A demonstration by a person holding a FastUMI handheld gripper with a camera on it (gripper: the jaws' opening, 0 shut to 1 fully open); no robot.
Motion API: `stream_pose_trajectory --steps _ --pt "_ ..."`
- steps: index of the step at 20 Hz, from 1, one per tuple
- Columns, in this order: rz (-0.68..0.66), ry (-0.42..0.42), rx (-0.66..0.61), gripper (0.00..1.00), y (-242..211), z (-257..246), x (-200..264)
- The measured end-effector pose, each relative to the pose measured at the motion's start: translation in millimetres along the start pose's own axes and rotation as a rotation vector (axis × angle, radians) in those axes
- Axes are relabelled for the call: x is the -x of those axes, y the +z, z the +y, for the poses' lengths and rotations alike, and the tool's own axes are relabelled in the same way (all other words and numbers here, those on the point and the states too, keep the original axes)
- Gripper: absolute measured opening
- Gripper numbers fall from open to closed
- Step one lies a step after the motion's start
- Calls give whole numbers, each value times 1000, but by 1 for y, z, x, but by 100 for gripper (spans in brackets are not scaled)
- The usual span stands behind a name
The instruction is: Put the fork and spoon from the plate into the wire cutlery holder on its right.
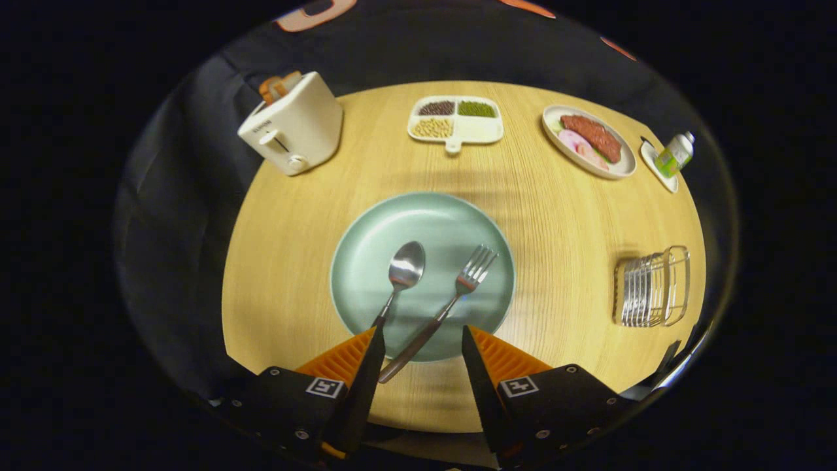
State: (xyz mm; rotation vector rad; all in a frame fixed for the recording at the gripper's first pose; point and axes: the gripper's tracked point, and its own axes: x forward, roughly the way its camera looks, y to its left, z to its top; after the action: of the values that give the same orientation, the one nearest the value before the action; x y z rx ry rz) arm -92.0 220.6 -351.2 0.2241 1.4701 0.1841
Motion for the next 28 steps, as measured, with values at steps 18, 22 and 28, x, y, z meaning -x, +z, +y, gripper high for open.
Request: stream_pose_trajectory --steps 18,22,28 --pt "106 -70 147 15 0 -23 -55" --pt "109 -41 171 10 -1 -23 -54" --pt "60 -18 131 5 9 -26 -44"
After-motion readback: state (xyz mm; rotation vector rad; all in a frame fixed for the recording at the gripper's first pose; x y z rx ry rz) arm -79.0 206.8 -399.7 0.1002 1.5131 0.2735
